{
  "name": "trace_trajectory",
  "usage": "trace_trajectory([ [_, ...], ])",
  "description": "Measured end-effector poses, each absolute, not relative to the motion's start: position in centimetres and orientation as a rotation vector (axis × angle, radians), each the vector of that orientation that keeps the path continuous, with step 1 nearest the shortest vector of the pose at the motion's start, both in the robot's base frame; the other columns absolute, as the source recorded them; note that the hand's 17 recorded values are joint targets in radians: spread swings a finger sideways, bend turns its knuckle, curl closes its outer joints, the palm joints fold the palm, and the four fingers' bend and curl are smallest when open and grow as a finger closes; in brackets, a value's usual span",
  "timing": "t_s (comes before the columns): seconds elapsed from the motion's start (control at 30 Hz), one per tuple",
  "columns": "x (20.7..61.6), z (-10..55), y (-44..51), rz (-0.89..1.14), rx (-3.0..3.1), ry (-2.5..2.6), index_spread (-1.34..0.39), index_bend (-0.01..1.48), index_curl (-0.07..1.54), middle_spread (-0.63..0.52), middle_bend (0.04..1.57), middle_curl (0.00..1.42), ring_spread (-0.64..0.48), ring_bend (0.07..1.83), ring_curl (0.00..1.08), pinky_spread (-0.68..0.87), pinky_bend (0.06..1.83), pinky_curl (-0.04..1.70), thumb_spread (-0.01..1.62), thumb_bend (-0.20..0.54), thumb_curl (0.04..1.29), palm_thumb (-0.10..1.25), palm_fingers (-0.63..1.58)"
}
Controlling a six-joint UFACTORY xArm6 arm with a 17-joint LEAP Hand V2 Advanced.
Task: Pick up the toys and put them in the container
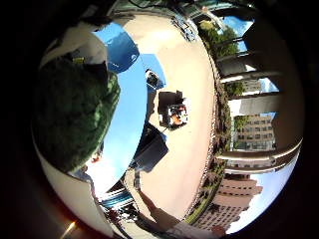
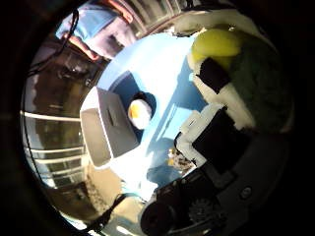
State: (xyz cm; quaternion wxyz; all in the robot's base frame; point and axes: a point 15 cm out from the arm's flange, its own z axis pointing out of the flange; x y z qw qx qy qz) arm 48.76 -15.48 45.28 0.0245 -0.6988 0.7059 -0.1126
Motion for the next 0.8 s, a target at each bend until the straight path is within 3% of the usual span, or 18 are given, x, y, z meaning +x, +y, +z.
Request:
trace_trajectory([
  [0.33, 47.6, 47.4, 5.1, -0.192, -2.347, 1.840, -0.81, 0.97, 0.47, -0.25, 1.33, 1.09, -0.15, 1.53, 0.93, 0.10, 1.62, 0.81, 1.24, -0.012, 0.56, 0.97, 0.64],
  [0.53, 48.3, 41.4, 16.0, -0.051, -2.442, 1.815, -0.82, 1.00, 0.59, -0.25, 1.38, 1.10, -0.15, 1.58, 0.93, 0.08, 1.65, 0.89, 1.24, -0.018, 0.57, 0.95, 0.58],
  [0.67, 50.3, 37.5, 18.9, -0.028, -2.424, 1.858, -0.80, 1.03, 0.70, -0.24, 1.39, 1.09, -0.14, 1.61, 0.92, 0.07, 1.61, 0.94, 1.29, -0.046, 0.54, 0.80, 0.52],
  [0.73, 50.7, 35.9, 19.2, 0.000, -2.434, 1.873, -0.76, 1.01, 0.72, -0.22, 1.34, 1.04, -0.11, 1.57, 0.87, 0.09, 1.58, 0.92, 1.32, -0.044, 0.51, 0.75, 0.59],
  [0.77, 50.8, 35.0, 19.2, 0.023, -2.441, 1.881, -0.70, 0.92, 0.69, -0.20, 1.25, 0.98, -0.08, 1.50, 0.82, 0.13, 1.59, 0.88, 1.32, -0.044, 0.50, 0.71, 0.59],
  [0.8, 50.7, 34.2, 19.3, 0.055, -2.451, 1.887, -0.60, 0.77, 0.68, -0.19, 1.12, 0.93, -0.05, 1.46, 0.80, 0.16, 1.59, 0.88, 1.33, -0.045, 0.48, 0.67, 0.32],
])
